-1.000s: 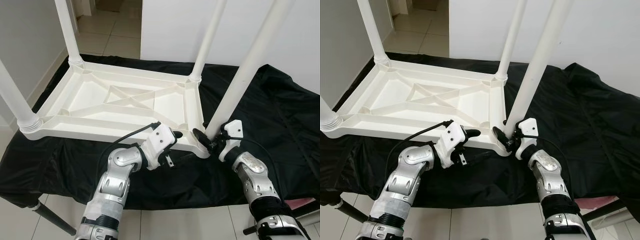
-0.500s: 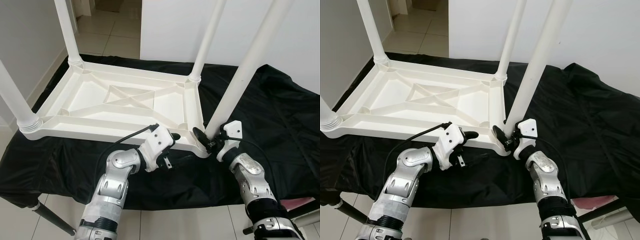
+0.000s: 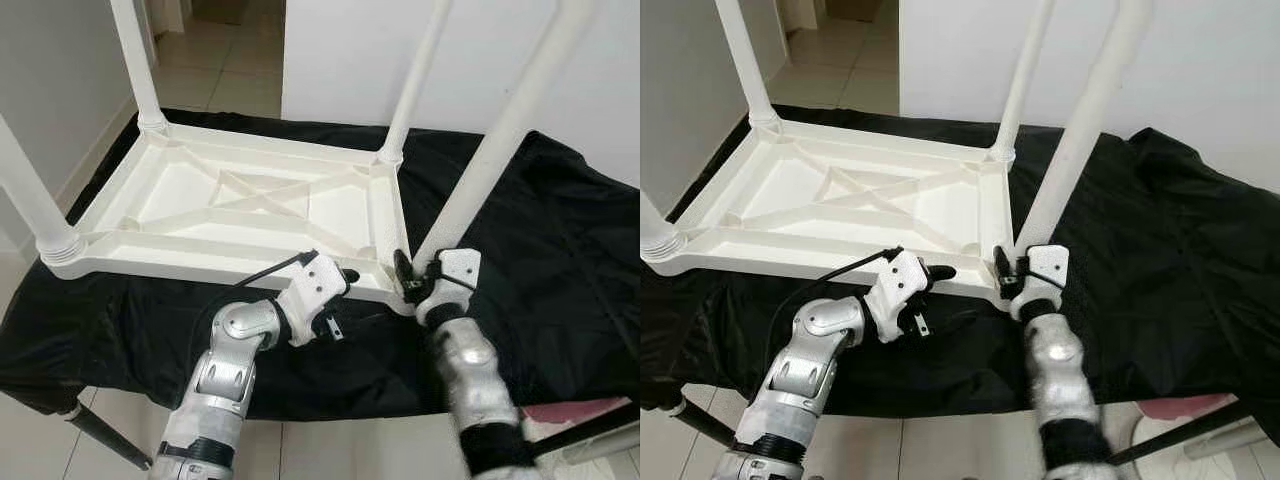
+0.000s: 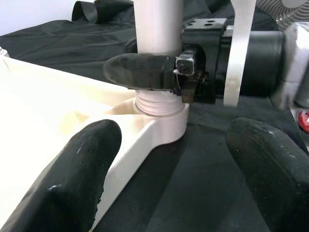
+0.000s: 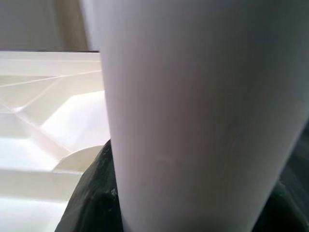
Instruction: Building children table
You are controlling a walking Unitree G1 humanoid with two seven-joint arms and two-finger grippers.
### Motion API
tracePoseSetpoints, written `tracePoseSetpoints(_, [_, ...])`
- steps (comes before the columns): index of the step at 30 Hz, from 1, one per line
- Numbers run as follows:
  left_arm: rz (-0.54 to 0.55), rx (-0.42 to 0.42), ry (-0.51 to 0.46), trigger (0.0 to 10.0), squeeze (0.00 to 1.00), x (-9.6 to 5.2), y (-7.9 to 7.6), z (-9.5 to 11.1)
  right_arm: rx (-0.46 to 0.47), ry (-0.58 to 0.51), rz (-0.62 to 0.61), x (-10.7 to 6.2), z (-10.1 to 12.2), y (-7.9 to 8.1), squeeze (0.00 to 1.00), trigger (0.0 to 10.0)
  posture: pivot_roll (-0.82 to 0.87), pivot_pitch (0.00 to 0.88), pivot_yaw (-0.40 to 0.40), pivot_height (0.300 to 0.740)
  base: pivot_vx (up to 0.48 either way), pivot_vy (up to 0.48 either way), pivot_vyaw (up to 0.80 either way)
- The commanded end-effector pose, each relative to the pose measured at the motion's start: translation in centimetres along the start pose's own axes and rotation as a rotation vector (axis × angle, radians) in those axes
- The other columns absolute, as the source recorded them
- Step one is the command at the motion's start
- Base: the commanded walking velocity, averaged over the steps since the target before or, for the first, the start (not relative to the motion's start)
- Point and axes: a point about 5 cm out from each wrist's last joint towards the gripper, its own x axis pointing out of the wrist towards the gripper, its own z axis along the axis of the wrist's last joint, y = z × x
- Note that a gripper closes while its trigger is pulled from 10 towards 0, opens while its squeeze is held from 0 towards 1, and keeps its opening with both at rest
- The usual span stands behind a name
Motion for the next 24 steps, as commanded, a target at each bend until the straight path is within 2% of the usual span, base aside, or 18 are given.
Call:
tracePoseSetpoints(1, [0.214,-0.005,0.006,10.0,0.0,0.0,0.9,0.0,-0.012,0.046,-0.076,-0.4,-0.8,-1.0,0.0,10.0,0.01,0.0,-0.096,0.74,0.0,0.0,0.0])
tracePoseSetpoints(2, [0.215,-0.005,0.006,10.0,0.0,0.0,0.9,0.0,0.002,0.053,-0.12,-0.6,-0.7,-0.5,0.0,10.0,0.01,0.0,-0.098,0.74,0.0,0.0,0.0])
tracePoseSetpoints(3, [0.215,-0.005,0.006,10.0,0.0,0.0,0.9,0.0,0.002,0.053,-0.12,-0.6,-0.7,-0.5,0.0,10.0,0.01,0.0,-0.098,0.74,0.0,0.0,0.0])
tracePoseSetpoints(6, [0.217,-0.005,0.004,10.0,0.0,0.0,0.8,0.0,0.067,0.069,-0.083,-0.9,-0.9,1.4,0.0,10.0,0.02,0.0,-0.099,0.74,0.0,0.0,0.0])
tracePoseSetpoints(13, [0.212,-0.003,0.006,10.0,0.0,0.0,0.7,0.0,0.062,0.037,-0.029,-0.8,-0.5,1.4,0.0,10.0,0.02,0.0,-0.1,0.74,0.0,0.0,0.0])
tracePoseSetpoints(14, [0.213,-0.002,0.005,10.0,0.0,0.0,0.7,0.0,0.062,0.028,-0.02,-0.8,-0.4,1.3,1.0,10.0,0.02,0.0,-0.101,0.74,0.0,0.0,0.0])
tracePoseSetpoints(17, [0.213,-0.002,0.005,10.0,0.0,0.0,0.7,0.0,0.067,0.02,-0.013,-0.8,-0.2,1.4,1.0,10.0,0.02,0.0,-0.101,0.74,0.0,0.0,0.0])
tracePoseSetpoints(21, [0.21,-0.002,0.004,10.0,0.0,0.0,0.5,0.0,0.014,-0.042,0.053,-1.3,0.8,1.3,1.0,10.0,0.02,0.0,-0.105,0.74,0.0,0.0,0.0])
tracePoseSetpoints(24, [0.208,-0.002,0.004,10.0,0.0,0.0,0.4,0.0,0.012,-0.045,0.059,-1.4,0.8,1.0,1.0,10.0,0.02,0.0,-0.107,0.74,0.0,0.0,0.0])
